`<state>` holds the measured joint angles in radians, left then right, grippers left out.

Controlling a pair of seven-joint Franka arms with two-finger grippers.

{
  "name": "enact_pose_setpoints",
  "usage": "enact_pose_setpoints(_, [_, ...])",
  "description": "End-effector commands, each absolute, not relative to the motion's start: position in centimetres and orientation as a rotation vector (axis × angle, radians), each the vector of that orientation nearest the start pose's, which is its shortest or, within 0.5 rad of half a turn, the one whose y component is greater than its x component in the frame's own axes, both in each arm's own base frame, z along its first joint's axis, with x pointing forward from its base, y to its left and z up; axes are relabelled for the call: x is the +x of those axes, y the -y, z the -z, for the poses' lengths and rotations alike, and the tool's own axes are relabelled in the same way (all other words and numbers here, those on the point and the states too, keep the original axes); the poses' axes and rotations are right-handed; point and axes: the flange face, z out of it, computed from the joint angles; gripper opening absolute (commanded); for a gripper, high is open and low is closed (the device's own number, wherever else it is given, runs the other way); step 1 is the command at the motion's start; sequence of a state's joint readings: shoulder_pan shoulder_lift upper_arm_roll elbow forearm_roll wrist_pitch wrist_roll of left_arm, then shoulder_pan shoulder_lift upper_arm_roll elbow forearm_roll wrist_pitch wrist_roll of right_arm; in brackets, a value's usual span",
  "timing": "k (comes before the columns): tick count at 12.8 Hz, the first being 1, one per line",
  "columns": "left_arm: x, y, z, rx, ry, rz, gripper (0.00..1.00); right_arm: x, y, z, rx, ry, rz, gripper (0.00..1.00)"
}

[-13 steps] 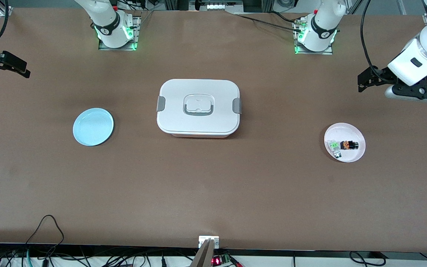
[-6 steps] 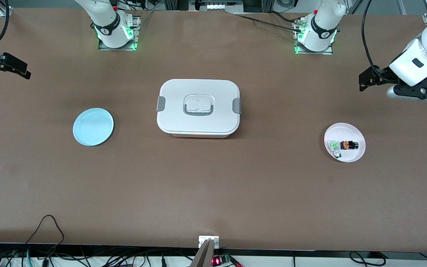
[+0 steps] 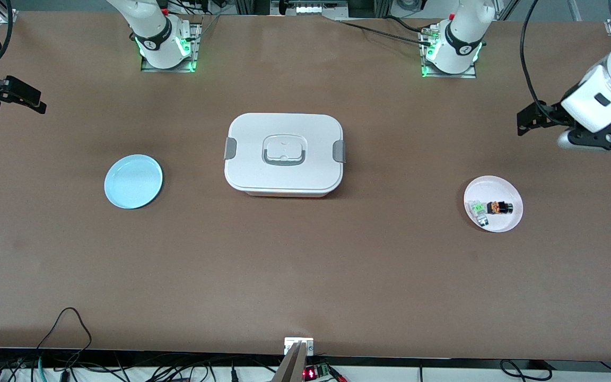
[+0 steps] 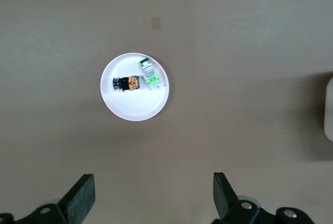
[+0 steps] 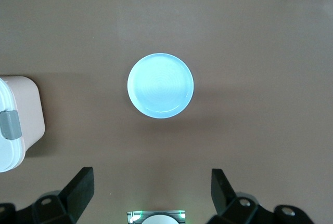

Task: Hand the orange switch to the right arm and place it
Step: 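Move the left gripper down over the orange switch in the dish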

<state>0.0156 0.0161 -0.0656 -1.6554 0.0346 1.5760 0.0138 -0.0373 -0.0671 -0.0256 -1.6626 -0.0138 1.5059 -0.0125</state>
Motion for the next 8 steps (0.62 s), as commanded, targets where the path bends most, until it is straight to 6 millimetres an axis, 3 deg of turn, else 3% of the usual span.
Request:
enact_pose_setpoints(1, [58.0,-2.1,-55.4,-3.095,-0.019,-0.161,1.00,52.2,3.6,-61.2,-3.127,-0.074,-0.156,1.00])
enact_pose_setpoints(4, [59.9,-4.9,-50.3,-3.101,-0.001,-0.241,1.00,52.2,3.5,-61.0,-3.127,-0.072,-0.160,1.00])
enact_pose_setpoints(8, [62.7,-5.3,-42.8,-3.109,-0.018,-0.210,1.00,52.5,3.7,-60.7,-3.127,-0.074,-0.163,1.00])
